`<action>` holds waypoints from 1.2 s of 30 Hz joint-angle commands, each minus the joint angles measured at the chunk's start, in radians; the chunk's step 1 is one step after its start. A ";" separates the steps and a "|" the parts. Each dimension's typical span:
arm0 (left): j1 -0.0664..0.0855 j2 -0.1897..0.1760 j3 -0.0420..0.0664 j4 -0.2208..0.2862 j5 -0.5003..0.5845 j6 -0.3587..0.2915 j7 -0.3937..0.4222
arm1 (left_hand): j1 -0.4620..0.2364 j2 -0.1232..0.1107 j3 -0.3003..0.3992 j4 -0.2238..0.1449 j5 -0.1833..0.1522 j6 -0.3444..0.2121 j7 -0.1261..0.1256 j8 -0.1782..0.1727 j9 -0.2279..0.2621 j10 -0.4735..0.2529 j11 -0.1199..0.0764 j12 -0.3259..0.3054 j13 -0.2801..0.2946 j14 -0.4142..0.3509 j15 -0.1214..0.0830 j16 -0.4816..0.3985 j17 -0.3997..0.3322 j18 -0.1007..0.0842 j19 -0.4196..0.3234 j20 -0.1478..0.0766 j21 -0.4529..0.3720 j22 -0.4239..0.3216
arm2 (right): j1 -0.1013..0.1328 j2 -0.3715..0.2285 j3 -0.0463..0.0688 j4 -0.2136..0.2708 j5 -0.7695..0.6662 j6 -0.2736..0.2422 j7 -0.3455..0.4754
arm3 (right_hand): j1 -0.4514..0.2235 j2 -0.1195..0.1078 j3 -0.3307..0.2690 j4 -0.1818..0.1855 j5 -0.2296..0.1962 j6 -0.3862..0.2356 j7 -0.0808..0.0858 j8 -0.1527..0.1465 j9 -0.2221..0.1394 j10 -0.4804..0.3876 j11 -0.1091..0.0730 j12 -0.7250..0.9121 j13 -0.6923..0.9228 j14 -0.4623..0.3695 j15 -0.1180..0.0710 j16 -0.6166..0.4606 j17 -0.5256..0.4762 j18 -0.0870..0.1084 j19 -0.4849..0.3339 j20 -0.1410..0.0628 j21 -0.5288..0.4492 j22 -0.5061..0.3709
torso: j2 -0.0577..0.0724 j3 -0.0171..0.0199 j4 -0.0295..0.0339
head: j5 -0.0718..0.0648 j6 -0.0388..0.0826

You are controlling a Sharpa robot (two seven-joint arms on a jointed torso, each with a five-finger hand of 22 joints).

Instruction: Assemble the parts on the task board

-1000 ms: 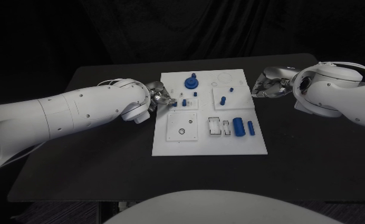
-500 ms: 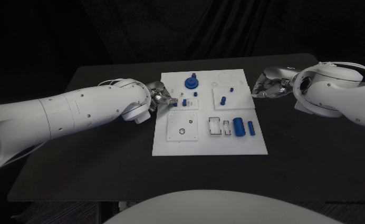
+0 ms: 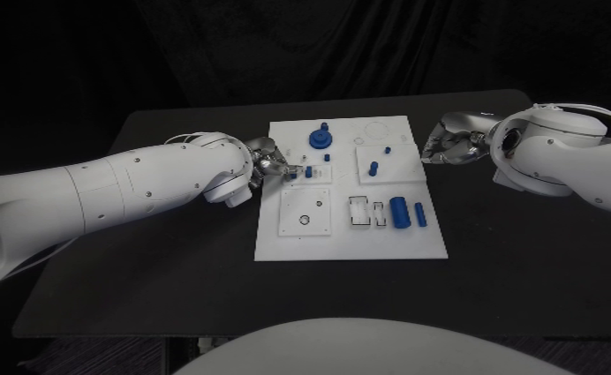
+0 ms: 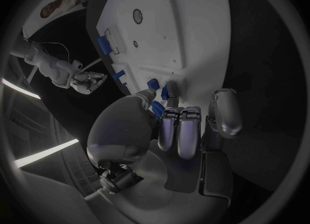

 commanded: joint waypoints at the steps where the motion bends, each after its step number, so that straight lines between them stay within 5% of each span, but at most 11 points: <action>1: -0.008 0.002 -0.003 0.000 0.005 0.027 0.010 | -0.024 0.004 -0.028 0.001 -0.018 0.001 0.006 0.008 0.001 0.106 0.008 -0.001 0.263 0.107 0.007 0.003 0.263 0.011 0.000 0.008 -0.004 0.156 | -0.003 0.000 0.001 0.000 -0.002 0.007 -0.013 | 0.007 0.004 0.001 -0.006 0.000 0.006 -0.001 -0.001 0.001 0.074 0.010 -0.006 0.234 0.087 0.010 -0.005 0.217 0.014 -0.008 0.002 -0.005 0.166 | 0.000 0.0006 -0.0003 | 0.001 0.000; 25: -0.010 -0.007 -0.003 -0.002 0.005 0.012 0.003 | -0.117 0.109 -0.181 0.006 -0.018 -0.011 -0.017 0.158 0.151 0.106 -0.010 -0.001 0.263 0.107 -0.008 0.003 0.263 0.008 0.014 -0.005 0.012 0.162 | -0.004 -0.001 0.001 -0.001 -0.002 0.009 -0.013 | 0.006 0.004 0.001 -0.008 0.000 0.006 -0.001 -0.002 0.002 0.075 0.010 -0.006 0.235 0.087 0.010 -0.006 0.216 0.014 -0.009 0.003 -0.008 0.166 | -0.001 0.0006 -0.0001 | 0.003 0.000; 36: -0.010 -0.009 -0.003 -0.003 0.005 0.013 0.021 | -0.150 0.137 -0.209 0.006 -0.019 -0.019 -0.019 0.187 0.178 0.106 -0.012 -0.001 0.263 0.107 -0.009 0.003 0.263 0.009 0.012 -0.007 0.008 0.161 | -0.005 0.000 0.001 -0.001 -0.002 0.010 -0.013 | 0.006 0.004 0.001 -0.008 0.000 0.006 -0.001 -0.002 0.002 0.075 0.010 -0.006 0.235 0.087 0.010 -0.006 0.216 0.014 -0.009 0.003 -0.008 0.166 | 0.000 0.0000 0.0007 | 0.003 0.000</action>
